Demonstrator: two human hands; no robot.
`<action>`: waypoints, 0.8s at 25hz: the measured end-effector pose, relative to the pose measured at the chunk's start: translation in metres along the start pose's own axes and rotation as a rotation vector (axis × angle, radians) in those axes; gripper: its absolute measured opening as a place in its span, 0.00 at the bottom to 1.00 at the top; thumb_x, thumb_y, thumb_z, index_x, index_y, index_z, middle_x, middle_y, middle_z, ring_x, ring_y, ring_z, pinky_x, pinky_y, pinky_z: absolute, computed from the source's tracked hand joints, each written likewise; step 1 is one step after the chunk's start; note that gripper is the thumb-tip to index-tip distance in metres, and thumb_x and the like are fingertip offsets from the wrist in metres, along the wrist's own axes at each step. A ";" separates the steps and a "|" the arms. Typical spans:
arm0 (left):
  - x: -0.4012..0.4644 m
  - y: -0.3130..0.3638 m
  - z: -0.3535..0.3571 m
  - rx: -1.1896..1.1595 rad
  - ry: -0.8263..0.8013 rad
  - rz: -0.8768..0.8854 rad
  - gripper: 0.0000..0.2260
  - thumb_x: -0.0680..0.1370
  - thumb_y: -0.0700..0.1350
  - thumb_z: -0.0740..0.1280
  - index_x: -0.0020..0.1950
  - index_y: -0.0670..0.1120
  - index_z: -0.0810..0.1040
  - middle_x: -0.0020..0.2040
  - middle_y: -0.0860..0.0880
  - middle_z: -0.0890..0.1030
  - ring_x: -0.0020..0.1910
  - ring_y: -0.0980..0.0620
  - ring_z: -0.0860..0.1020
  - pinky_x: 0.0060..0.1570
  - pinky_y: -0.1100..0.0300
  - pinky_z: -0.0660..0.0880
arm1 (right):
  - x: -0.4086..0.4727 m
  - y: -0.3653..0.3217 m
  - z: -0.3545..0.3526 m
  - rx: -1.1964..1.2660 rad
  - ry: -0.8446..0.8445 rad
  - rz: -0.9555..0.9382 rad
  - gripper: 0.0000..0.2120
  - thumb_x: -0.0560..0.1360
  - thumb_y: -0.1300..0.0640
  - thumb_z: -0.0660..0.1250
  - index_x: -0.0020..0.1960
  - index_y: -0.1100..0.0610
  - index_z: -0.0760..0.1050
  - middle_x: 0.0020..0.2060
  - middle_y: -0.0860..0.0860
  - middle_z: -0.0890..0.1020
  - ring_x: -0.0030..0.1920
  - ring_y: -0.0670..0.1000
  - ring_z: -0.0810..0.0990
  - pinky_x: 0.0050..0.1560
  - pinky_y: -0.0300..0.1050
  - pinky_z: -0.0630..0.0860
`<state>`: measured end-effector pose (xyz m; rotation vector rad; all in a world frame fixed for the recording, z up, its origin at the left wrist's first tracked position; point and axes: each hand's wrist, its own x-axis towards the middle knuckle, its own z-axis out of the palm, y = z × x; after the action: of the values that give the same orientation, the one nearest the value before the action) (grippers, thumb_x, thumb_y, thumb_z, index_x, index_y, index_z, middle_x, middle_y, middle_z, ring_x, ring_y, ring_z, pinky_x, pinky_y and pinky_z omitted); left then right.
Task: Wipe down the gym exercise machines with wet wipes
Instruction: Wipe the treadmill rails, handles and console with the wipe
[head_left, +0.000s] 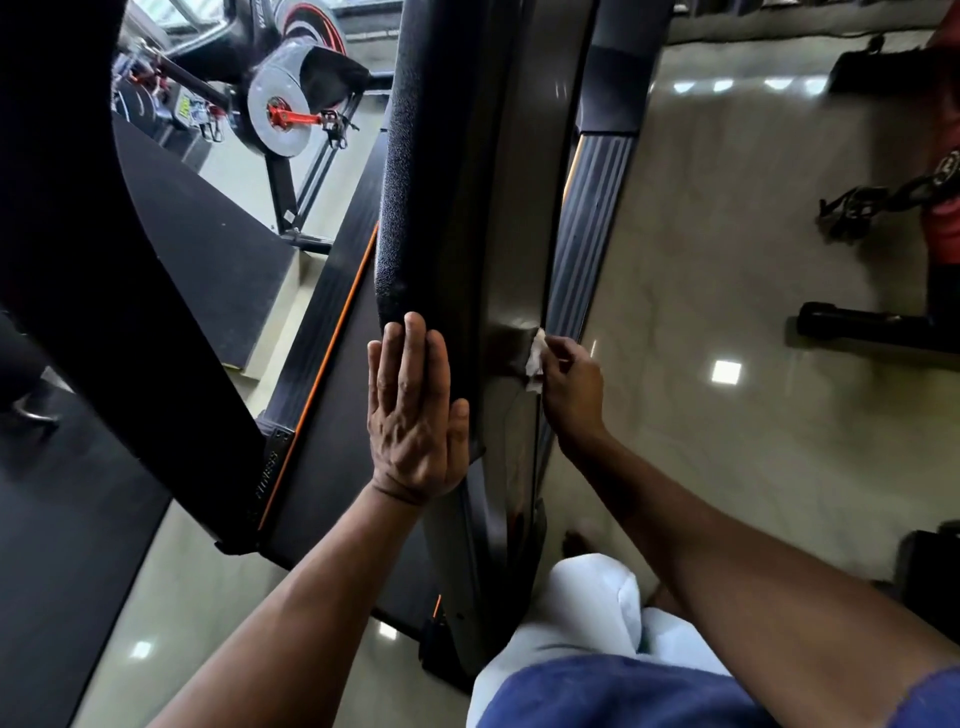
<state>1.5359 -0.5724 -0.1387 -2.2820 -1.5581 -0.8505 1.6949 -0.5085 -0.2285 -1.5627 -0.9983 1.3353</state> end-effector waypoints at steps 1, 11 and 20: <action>0.001 0.000 0.000 0.009 -0.007 0.003 0.29 0.86 0.49 0.51 0.85 0.45 0.45 0.86 0.49 0.43 0.84 0.46 0.45 0.82 0.44 0.47 | -0.013 -0.007 -0.002 0.028 -0.017 -0.010 0.08 0.82 0.54 0.67 0.56 0.57 0.83 0.48 0.55 0.86 0.47 0.48 0.85 0.51 0.50 0.83; 0.067 0.003 -0.032 -0.020 -0.149 -0.040 0.30 0.85 0.49 0.59 0.82 0.34 0.56 0.82 0.37 0.55 0.84 0.45 0.48 0.81 0.41 0.52 | -0.008 -0.117 -0.001 0.124 0.199 -0.446 0.04 0.80 0.59 0.70 0.53 0.57 0.81 0.43 0.45 0.84 0.42 0.41 0.81 0.44 0.38 0.77; 0.090 -0.001 -0.032 -0.030 -0.098 -0.015 0.28 0.83 0.44 0.60 0.81 0.35 0.59 0.82 0.37 0.59 0.83 0.40 0.57 0.77 0.34 0.59 | 0.016 -0.029 -0.005 -0.078 0.045 -0.021 0.06 0.79 0.54 0.70 0.47 0.56 0.78 0.38 0.48 0.84 0.40 0.49 0.83 0.44 0.46 0.81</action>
<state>1.5481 -0.5194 -0.0602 -2.3689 -1.6154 -0.7820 1.6997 -0.4841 -0.2062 -1.6290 -1.0476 1.2539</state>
